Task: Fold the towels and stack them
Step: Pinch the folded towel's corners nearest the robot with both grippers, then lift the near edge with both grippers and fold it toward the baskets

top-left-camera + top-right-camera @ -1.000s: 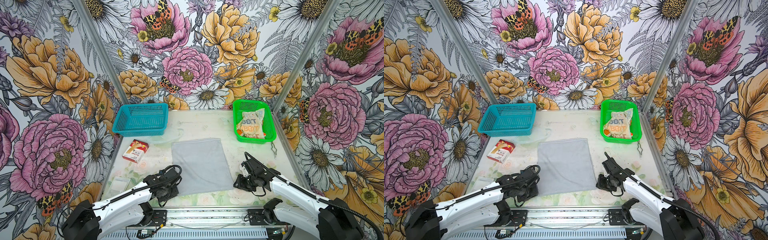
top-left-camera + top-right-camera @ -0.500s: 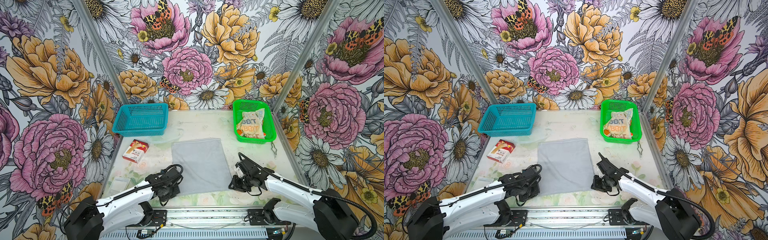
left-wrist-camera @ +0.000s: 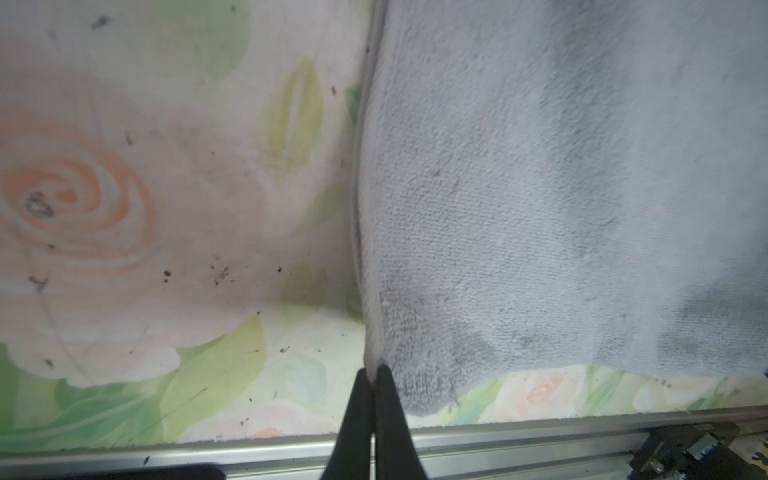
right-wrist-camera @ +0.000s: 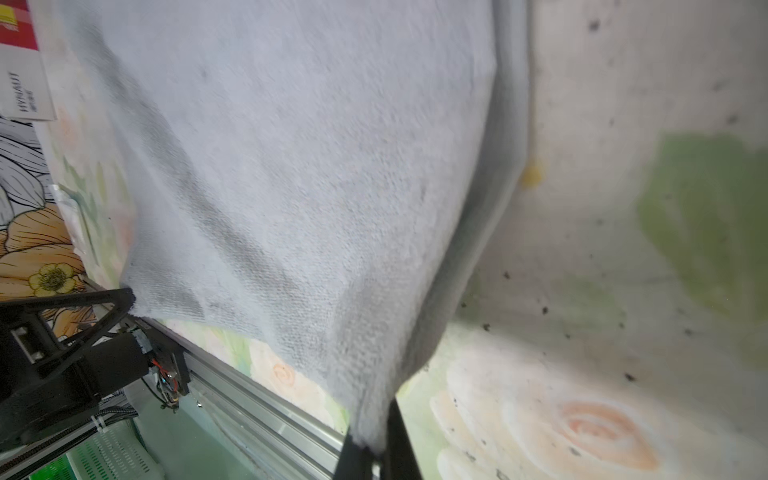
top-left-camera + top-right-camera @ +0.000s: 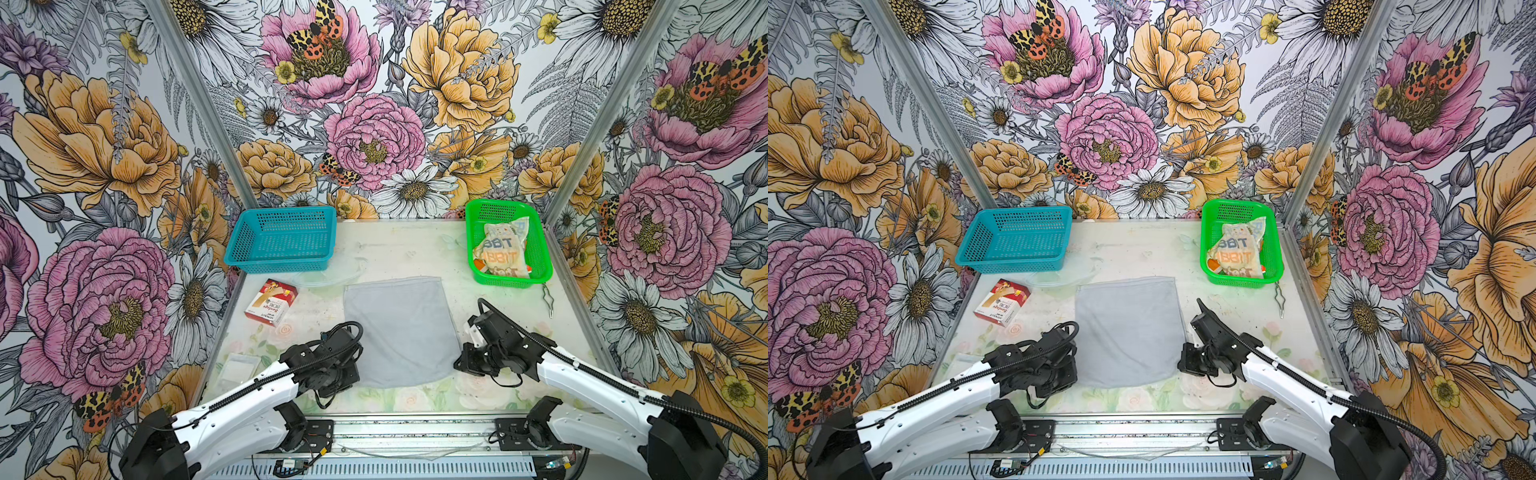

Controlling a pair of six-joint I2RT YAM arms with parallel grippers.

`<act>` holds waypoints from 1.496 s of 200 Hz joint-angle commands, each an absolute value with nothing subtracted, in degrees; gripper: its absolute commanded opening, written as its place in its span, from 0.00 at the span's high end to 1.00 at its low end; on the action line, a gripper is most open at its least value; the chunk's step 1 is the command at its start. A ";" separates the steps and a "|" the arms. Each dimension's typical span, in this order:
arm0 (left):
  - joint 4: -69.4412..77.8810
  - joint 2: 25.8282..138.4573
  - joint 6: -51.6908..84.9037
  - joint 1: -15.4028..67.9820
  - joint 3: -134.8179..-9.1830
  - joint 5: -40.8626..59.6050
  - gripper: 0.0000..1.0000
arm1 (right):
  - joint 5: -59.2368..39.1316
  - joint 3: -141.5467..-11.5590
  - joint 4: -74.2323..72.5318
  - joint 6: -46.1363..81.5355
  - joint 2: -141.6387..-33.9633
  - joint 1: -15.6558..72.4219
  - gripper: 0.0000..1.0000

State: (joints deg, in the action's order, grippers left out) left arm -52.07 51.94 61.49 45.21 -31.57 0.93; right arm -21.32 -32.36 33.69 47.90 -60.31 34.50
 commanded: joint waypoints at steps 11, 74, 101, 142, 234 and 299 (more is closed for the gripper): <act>-53.87 53.85 52.49 40.05 -38.76 0.25 1.00 | -22.09 -41.57 32.87 40.53 -66.10 30.90 1.00; -50.72 60.00 39.21 25.01 -44.48 3.31 1.00 | -20.65 -59.11 32.61 29.79 -83.33 25.88 1.00; -44.75 68.03 33.80 19.07 -47.33 8.18 1.00 | -20.39 -65.87 32.52 26.85 -89.89 23.92 1.00; -40.49 80.47 29.22 15.34 -57.65 9.20 1.00 | -22.71 -74.21 32.52 24.57 -99.54 21.37 1.00; -37.67 95.99 26.09 13.13 -68.80 4.86 1.00 | -22.84 -79.56 32.43 23.69 -107.33 19.33 1.00; -35.40 100.94 27.07 12.69 -69.90 2.98 1.00 | -24.25 -82.86 31.92 22.33 -111.90 18.11 1.00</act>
State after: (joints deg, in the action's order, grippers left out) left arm -38.15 99.98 27.00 13.21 -68.90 5.58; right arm -23.18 -80.42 33.15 23.86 -110.04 18.63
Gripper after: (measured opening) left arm 0.047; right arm 0.058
